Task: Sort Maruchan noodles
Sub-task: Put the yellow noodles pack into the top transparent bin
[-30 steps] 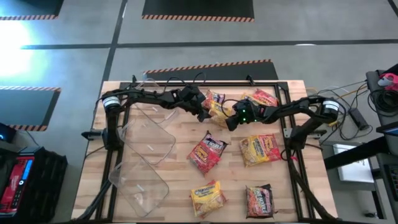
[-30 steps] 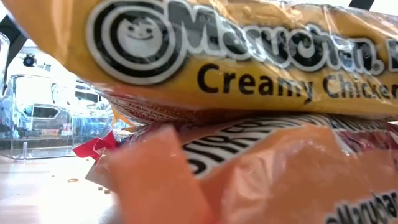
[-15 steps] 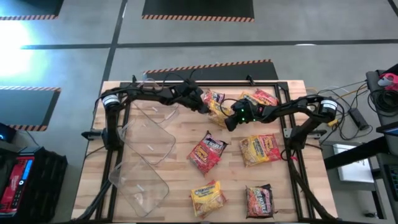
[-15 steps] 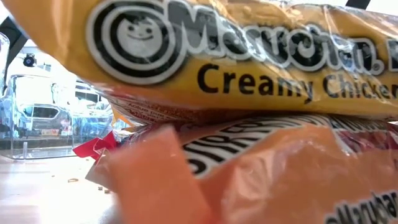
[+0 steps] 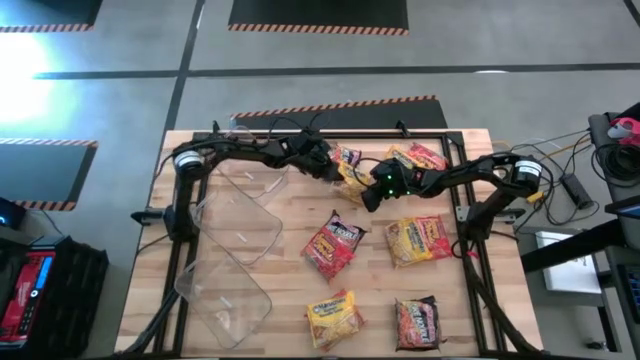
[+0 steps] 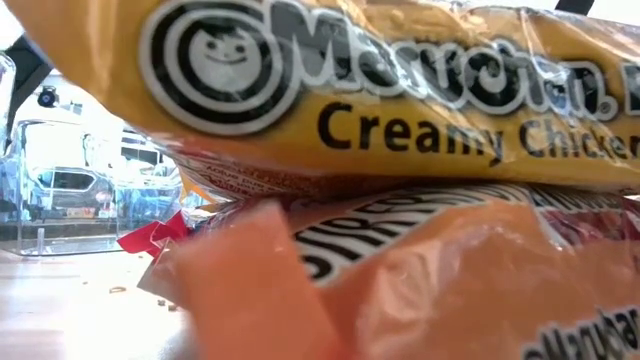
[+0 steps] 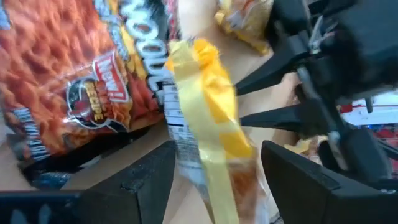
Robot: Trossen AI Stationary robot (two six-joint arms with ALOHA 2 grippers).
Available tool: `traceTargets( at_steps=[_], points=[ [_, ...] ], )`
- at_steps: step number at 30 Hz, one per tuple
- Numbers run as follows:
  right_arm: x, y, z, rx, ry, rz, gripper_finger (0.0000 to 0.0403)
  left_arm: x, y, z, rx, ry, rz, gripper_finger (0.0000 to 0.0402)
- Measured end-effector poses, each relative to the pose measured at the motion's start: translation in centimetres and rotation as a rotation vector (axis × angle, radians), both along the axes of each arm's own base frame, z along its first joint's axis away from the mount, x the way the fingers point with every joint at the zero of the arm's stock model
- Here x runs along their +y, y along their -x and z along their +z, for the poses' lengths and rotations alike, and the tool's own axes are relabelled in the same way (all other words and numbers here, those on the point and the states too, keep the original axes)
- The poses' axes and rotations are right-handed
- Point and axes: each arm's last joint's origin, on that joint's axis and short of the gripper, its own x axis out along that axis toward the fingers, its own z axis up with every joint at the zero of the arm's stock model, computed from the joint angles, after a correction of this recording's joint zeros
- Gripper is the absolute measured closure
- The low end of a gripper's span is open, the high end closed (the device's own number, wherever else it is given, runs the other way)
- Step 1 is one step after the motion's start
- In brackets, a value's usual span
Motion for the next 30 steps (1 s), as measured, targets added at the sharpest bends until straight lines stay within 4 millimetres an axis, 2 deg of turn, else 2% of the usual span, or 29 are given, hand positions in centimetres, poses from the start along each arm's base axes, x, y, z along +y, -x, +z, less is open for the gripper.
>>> traceTargets(
  at_steps=[2,6,17,20,25,30],
  points=[
    [0.0,0.0,0.0,-0.001,0.003,0.001,0.0266,0.3,-0.6,-0.5,0.011,0.022,-0.015,0.0178],
    [0.0,0.0,0.0,0.001,0.005,0.004,0.0266,0.8,-1.4,-0.2,0.000,0.034,-0.033,0.0177],
    [0.0,-0.1,0.1,0.008,0.041,0.038,0.0266,0.8,-1.4,-0.3,0.039,0.039,-0.042,0.0185],
    [0.0,-0.1,0.1,0.011,0.050,0.048,0.0266,0.8,-1.4,-0.3,0.041,0.034,-0.039,0.0208],
    [0.0,-0.1,0.2,0.011,0.059,0.059,0.0266,0.8,-1.3,-0.4,0.046,0.023,-0.050,0.0271],
    [0.1,0.1,1.0,-0.006,0.072,0.071,0.0266,0.6,-1.1,-0.3,0.056,0.023,-0.085,0.0321]
  ],
)
